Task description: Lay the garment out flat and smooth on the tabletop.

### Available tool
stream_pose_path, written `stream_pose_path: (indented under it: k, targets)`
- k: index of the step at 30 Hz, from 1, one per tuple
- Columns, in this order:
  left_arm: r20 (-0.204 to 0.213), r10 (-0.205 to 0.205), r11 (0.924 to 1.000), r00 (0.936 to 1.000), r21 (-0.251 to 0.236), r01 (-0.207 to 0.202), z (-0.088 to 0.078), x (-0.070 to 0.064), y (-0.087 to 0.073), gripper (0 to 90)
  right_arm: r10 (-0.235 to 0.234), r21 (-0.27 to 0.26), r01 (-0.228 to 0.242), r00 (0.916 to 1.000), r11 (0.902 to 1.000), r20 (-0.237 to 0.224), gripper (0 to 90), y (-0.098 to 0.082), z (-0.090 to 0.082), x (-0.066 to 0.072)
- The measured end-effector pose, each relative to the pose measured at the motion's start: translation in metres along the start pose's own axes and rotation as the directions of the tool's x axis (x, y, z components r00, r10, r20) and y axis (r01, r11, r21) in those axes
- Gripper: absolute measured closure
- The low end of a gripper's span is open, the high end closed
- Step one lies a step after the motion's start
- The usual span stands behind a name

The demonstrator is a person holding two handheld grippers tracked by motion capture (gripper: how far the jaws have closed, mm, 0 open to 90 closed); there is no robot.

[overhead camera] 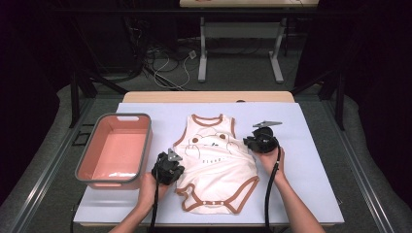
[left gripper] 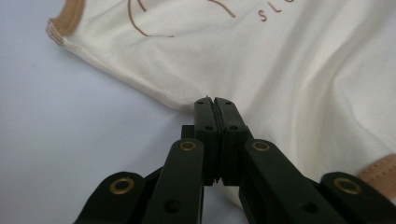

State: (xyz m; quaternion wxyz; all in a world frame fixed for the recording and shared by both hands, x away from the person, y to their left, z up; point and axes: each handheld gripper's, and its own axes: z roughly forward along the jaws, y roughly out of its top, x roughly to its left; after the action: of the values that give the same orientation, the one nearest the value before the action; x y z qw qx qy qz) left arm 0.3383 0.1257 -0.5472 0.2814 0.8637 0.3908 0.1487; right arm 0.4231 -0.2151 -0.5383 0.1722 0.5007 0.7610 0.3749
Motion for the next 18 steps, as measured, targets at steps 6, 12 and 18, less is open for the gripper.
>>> stream_pose_path:
  k: [6, 12, 18]
  targets:
    - [-0.037, 0.011, 0.9998, 0.9992, 0.014, -0.011, -0.005, 0.002, -0.004, 89.0, -0.027, -0.028, 0.028, 0.9991, 0.9992, 0.033, 75.6, 0.01, 0.002, 0.0]
    - [-0.025, 0.016, 0.9997, 0.9996, 0.02, -0.015, -0.006, 0.003, -0.008, 88.5, -0.041, 0.025, 0.04, 0.999, 0.9989, 0.02, 74.1, 0.013, 0.02, 0.002]
    - [-0.023, 0.016, 0.9998, 0.9996, 0.014, -0.016, -0.007, 0.003, -0.009, 88.0, -0.064, 0.087, 0.069, 0.9966, 0.9939, -0.051, 66.7, 0.004, 0.029, 0.01]
